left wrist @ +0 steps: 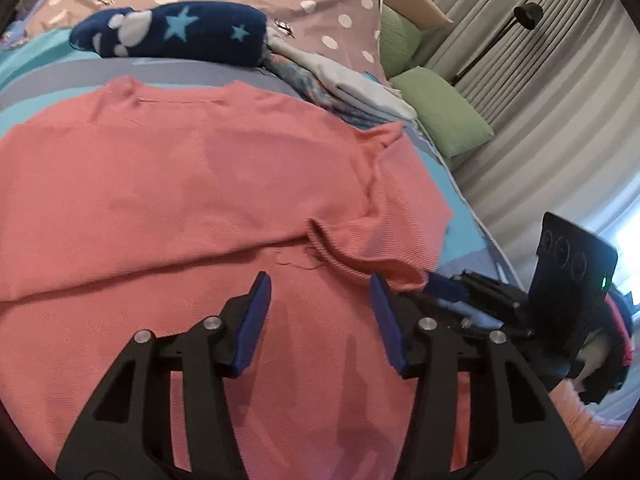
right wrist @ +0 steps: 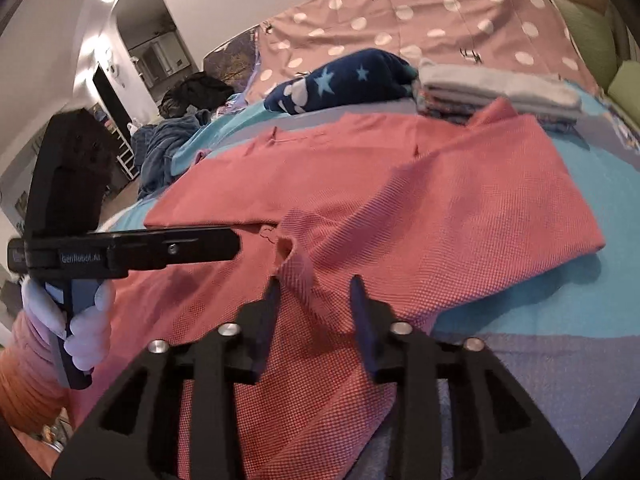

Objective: Fold small clothes

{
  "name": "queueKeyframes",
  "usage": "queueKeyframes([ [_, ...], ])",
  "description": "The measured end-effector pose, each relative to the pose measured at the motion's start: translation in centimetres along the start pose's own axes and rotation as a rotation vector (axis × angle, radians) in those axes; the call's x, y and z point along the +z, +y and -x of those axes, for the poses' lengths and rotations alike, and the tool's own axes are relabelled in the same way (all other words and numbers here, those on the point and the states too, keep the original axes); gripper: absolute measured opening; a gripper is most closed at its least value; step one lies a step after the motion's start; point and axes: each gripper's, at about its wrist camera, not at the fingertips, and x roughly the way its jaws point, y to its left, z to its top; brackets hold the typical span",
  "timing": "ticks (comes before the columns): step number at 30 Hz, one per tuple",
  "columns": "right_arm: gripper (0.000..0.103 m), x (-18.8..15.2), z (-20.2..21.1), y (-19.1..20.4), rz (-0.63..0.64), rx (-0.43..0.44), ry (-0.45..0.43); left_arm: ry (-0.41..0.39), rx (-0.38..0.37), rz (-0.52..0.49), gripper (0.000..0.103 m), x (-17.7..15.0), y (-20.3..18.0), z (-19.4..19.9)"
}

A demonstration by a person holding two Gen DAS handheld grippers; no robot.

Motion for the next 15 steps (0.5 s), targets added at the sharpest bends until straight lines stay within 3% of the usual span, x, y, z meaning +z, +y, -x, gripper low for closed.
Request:
queueKeyframes([
  [2, 0.037, 0.0, -0.5, 0.6, 0.034, -0.029, 0.019, 0.015, -0.02, 0.013, 0.051, 0.4, -0.3, -0.8],
  [4, 0.03, -0.2, -0.8, 1.1, 0.053, -0.04, 0.023, 0.048, -0.048, 0.046, 0.053, 0.9, -0.3, -2.0],
  [6, 0.016, -0.5, -0.7, 1.0, 0.062, -0.041, 0.014, 0.083, -0.076, 0.093, 0.054, 1.2, -0.1, -3.1],
  [9, 0.011, -0.3, -0.6, 0.7, 0.06, -0.041, 0.0, 0.101, -0.099, 0.147, 0.051, 1.7, 0.0, -4.4],
  [12, 0.007, -0.2, -0.4, 0.9, 0.068, -0.054, -0.009, 0.098, -0.116, 0.167, 0.008, 2.2, -0.5, -5.2],
  [15, 0.007, 0.5, 0.3, 1.4, 0.086, -0.077, -0.045, 0.06, -0.13, 0.135, 0.006, 3.5, -1.8, -4.5],
])
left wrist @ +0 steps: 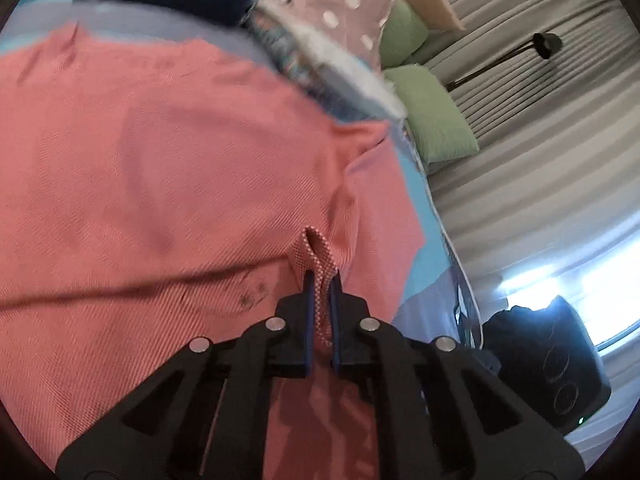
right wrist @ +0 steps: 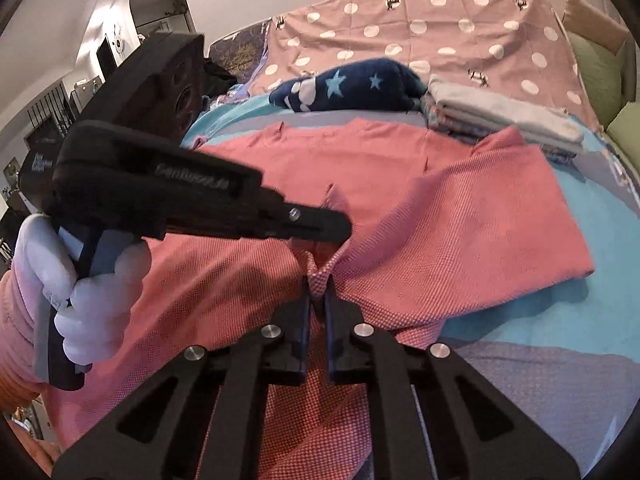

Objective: Fold small clothes

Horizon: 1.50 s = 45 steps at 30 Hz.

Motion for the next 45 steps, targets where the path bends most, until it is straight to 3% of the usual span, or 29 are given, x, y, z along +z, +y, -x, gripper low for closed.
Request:
queueKeyframes([
  [5, 0.007, 4.2, 1.4, 1.8, 0.016, -0.018, -0.106, -0.097, 0.005, -0.141, 0.006, 2.5, -3.6, 4.1],
  [10, 0.007, 10.2, 1.1, 5.4, 0.022, 0.059, -0.185, -0.236, 0.051, -0.233, 0.006, 4.6, -5.1, 11.2],
  [14, 0.007, 13.6, -1.3, 9.8, 0.082, 0.11, -0.187, -0.317, 0.139, -0.234, 0.006, 5.2, -2.9, 16.1],
  [19, 0.007, 15.3, -5.6, 13.8, 0.105, 0.202, -0.132, -0.351, 0.195, -0.13, 0.006, 5.4, 2.7, 19.5],
  [26, 0.007, 14.2, -10.6, 17.3, 0.149, 0.24, -0.01, -0.343, 0.227, 0.001, 0.006, 4.0, 9.7, 20.6],
  [31, 0.007, 12.5, -12.5, 16.6, 0.118, 0.316, 0.071, -0.321, 0.246, 0.067, 0.006, 2.6, 13.4, 19.7],
  [33, 0.014, 11.8, -13.0, 16.1, 0.107, 0.345, 0.105, -0.312, 0.26, 0.086, 0.007, 2.2, 14.7, 19.3],
  [35, 0.028, 11.2, -13.5, 15.3, 0.078, 0.347, 0.125, -0.299, 0.282, 0.109, 0.008, 1.9, 16.0, 18.7],
  [37, 0.028, 10.7, -13.7, 14.6, 0.061, 0.36, 0.15, -0.292, 0.291, 0.128, 0.011, 1.6, 17.0, 18.3],
  [42, 0.03, 9.0, -12.7, 12.8, 0.053, 0.312, 0.185, -0.291, 0.317, 0.146, 0.012, 0.7, 18.4, 18.3],
  [45, 0.032, 7.7, -11.1, 10.5, 0.042, 0.263, 0.187, -0.296, 0.331, 0.145, 0.019, 0.5, 18.7, 18.6],
])
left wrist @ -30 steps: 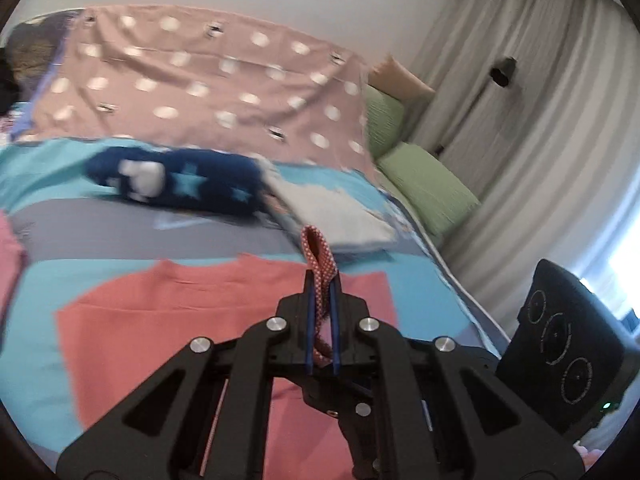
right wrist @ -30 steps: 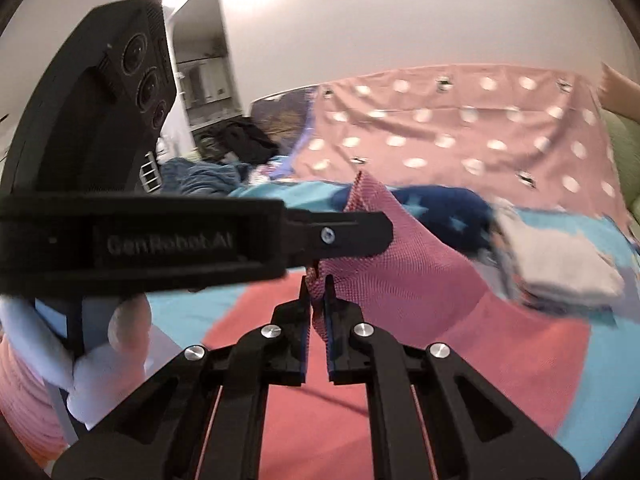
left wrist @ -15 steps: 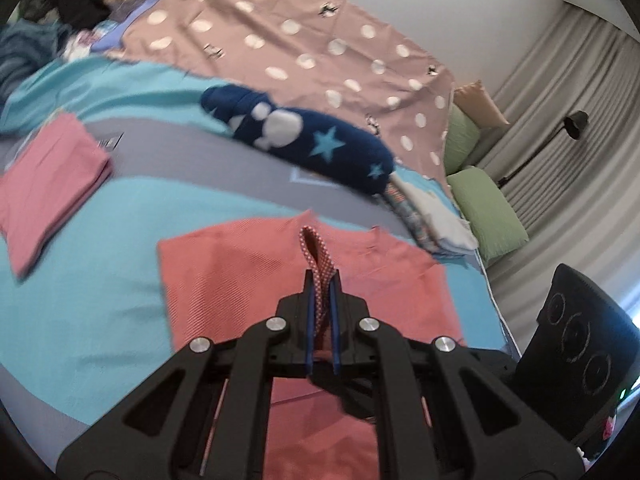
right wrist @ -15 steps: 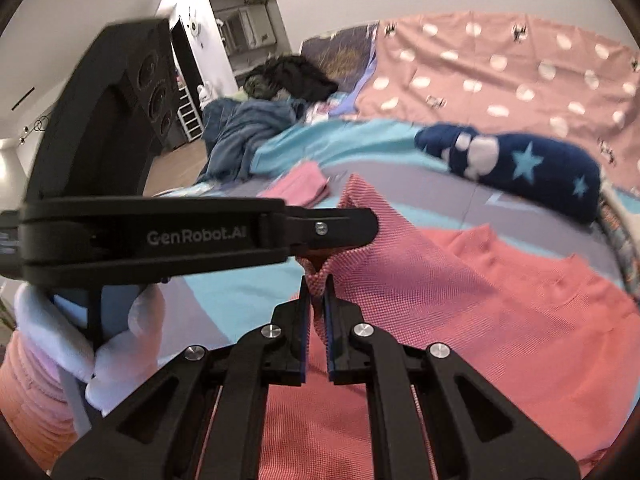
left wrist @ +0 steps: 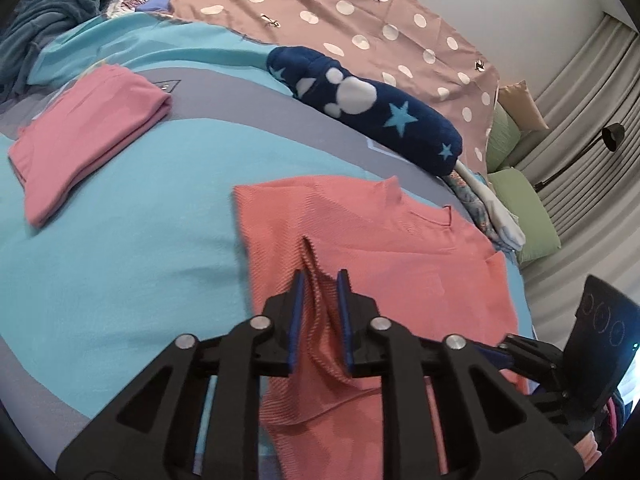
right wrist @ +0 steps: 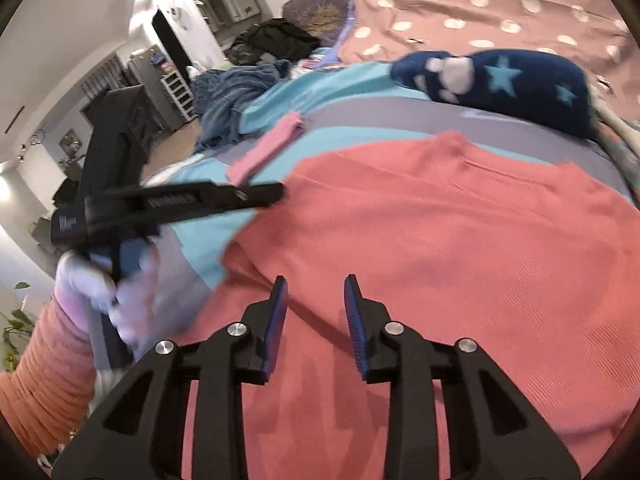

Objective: Fold small clothes

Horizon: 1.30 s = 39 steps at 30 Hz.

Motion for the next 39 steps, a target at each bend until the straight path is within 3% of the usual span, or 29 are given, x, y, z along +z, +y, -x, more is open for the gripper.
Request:
queueKeyframes([
  [8, 0.034, -6.6, 8.5, -9.5, -0.212, -0.175, -0.057, -0.014, -0.038, -0.037, 0.042, -1.3, -1.1, 1.2],
  [10, 0.035, -8.8, 10.0, -12.7, -0.294, -0.347, -0.044, -0.003, -0.012, -0.08, 0.046, -1.8, -1.7, 0.7],
  [12, 0.0, -10.1, 11.3, -14.1, -0.275, -0.374, -0.089, 0.039, 0.102, -0.139, 0.043, -2.3, -2.1, -0.8],
  [13, 0.0, -10.6, 11.9, -14.7, -0.286, -0.403, -0.102, 0.048, 0.166, -0.188, 0.038, -2.8, -2.2, -1.7],
  [15, 0.0, -10.9, 12.3, -15.0, -0.327, -0.387, -0.121, 0.018, 0.192, -0.232, 0.039, -3.4, -2.6, -1.6],
  [18, 0.0, -10.6, 11.8, -13.4, -0.26, -0.465, -0.111, 0.011, 0.219, -0.219, 0.039, -3.4, -2.9, -1.2],
  [22, 0.007, -10.3, 12.5, -11.7, -0.228, -0.423, -0.151, -0.053, 0.225, -0.21, 0.038, -3.3, -3.8, 1.1],
  [26, 0.007, -8.2, 13.8, -11.4, -0.251, -0.31, -0.234, -0.12, 0.147, -0.212, 0.038, -2.7, -6.0, 3.0],
  [28, 0.007, -6.6, 13.3, -11.5, -0.257, -0.266, -0.254, -0.115, 0.11, -0.227, 0.038, -2.3, -7.4, 2.4],
  [30, 0.008, -5.7, 11.7, -12.5, -0.273, -0.234, -0.22, -0.069, 0.122, -0.23, 0.039, -2.3, -7.9, 0.4],
  [32, 0.007, -6.1, 9.4, -14.1, -0.301, -0.383, -0.113, -0.02, 0.209, -0.231, 0.039, -2.5, -7.3, -2.2],
  [33, 0.0, -6.8, 8.6, -15.1, -0.297, -0.452, -0.085, 0.007, 0.283, -0.23, 0.036, -3.0, -6.1, -3.9],
  [35, 0.0, -7.3, 9.6, -16.2, -0.362, -0.397, -0.115, -0.033, 0.237, -0.219, 0.037, -3.5, -5.2, -3.9],
  [37, 0.0, -7.2, 10.2, -15.6, -0.332, -0.484, -0.106, -0.04, 0.226, -0.198, 0.036, -3.3, -5.1, -3.0],
  [39, 0.0, -6.8, 10.4, -15.1, -0.299, -0.453, -0.111, -0.045, 0.249, -0.226, 0.036, -3.6, -5.6, -2.7],
])
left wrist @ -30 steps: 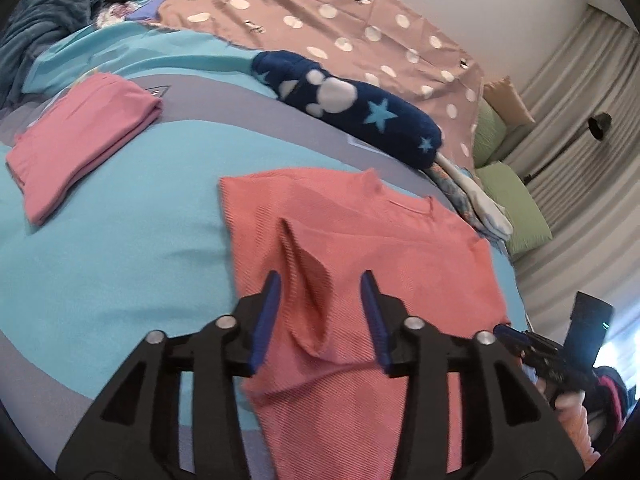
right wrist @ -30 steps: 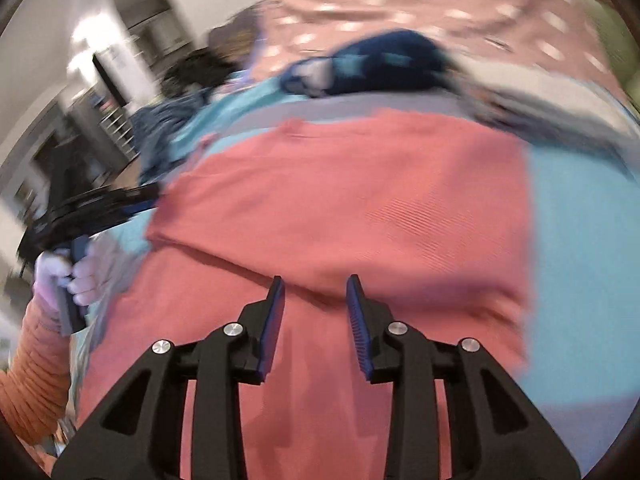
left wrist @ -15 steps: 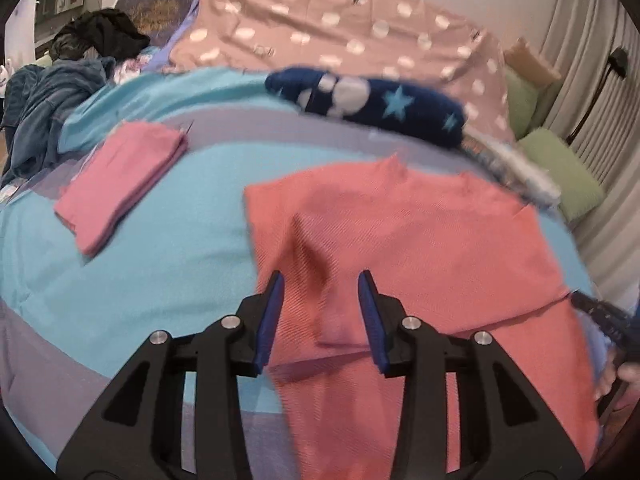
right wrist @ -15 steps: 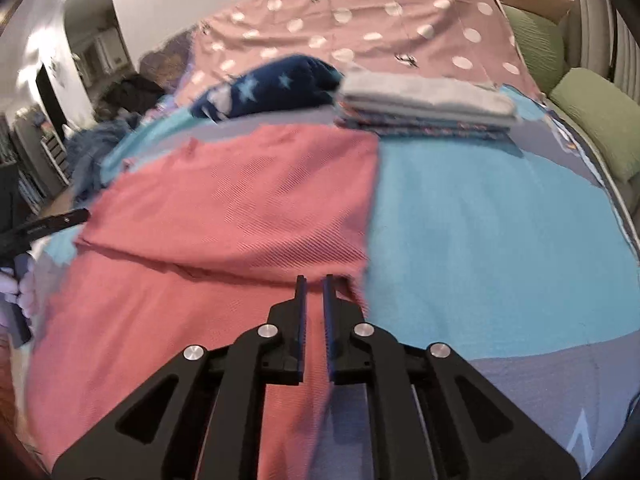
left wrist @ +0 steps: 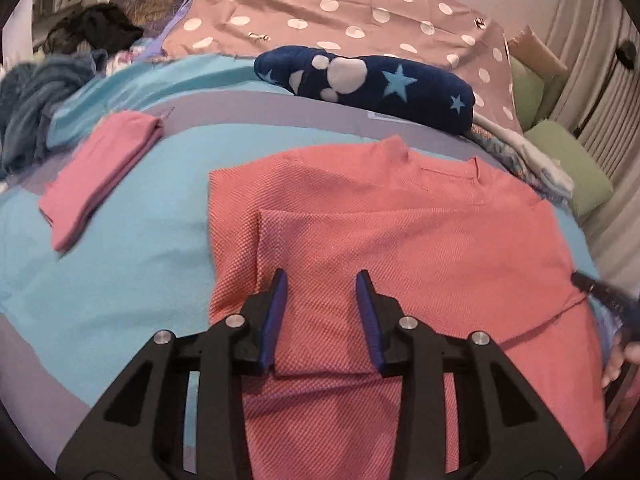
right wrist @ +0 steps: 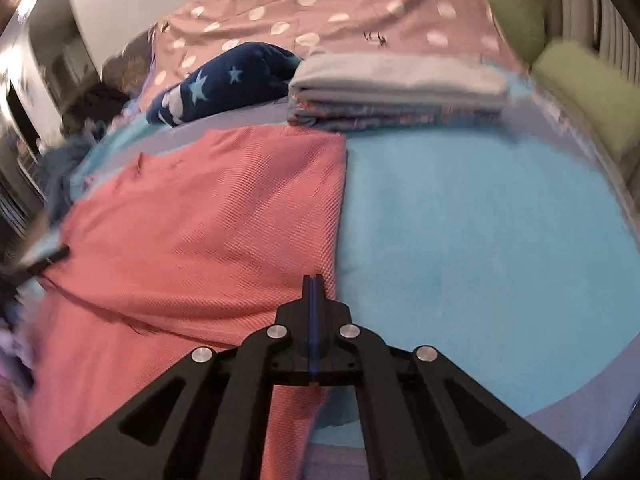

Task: Fold small clothes
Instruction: 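Open both tools and withdraw them from the folded sweater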

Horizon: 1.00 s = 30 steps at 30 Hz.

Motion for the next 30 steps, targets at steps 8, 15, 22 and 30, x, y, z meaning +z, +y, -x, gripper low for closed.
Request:
queueKeyframes([
  [8, 0.003, 6.0, -2.3, 1.8, 0.027, 0.135, -0.013, -0.064, -0.115, 0.002, 0.048, 3.3, -2.5, 1.0],
  [15, 0.0, 7.3, -7.6, -1.2, 0.024, -0.12, -0.018, 0.011, 0.081, -0.059, 0.057, 2.8, -1.5, -4.1],
  [22, 0.0, 5.5, -5.8, -2.1, 0.003, -0.084, -0.016, -0.023, 0.091, -0.067, 0.056, 2.2, -1.9, -3.2],
  [30, 0.01, -4.1, 4.6, -2.7, -0.019, 0.054, 0.016, -0.113, -0.036, -0.034, 0.066, -2.4, 2.4, 6.7],
])
